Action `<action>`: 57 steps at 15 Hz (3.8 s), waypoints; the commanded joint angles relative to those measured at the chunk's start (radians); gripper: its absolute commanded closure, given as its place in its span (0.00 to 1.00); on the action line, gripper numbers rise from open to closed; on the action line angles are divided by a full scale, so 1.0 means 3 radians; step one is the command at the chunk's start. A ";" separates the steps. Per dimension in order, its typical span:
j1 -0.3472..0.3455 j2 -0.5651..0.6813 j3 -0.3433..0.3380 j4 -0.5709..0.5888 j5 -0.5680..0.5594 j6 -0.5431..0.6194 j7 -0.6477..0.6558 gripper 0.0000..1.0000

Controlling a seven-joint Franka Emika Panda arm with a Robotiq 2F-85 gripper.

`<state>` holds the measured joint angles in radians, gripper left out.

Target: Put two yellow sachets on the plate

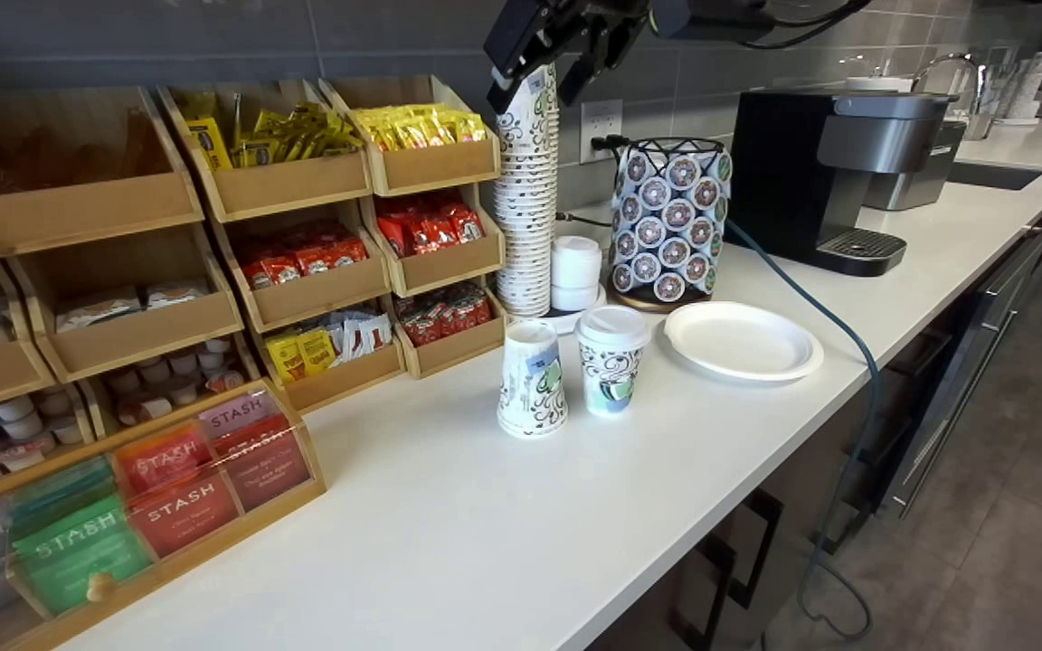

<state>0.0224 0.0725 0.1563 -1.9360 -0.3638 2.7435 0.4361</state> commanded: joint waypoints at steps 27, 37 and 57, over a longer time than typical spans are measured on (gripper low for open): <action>0.0514 0.2160 -0.0792 0.2532 -0.0690 0.0725 0.0710 0.72; 0.0515 0.2085 -0.0701 0.2443 -0.0630 0.0517 0.0702 0.99; 0.0476 0.1411 -0.0623 0.1988 -0.0523 0.0489 0.1097 1.00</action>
<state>0.1709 0.5726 -0.0445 -1.2373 -0.5441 2.8974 0.7348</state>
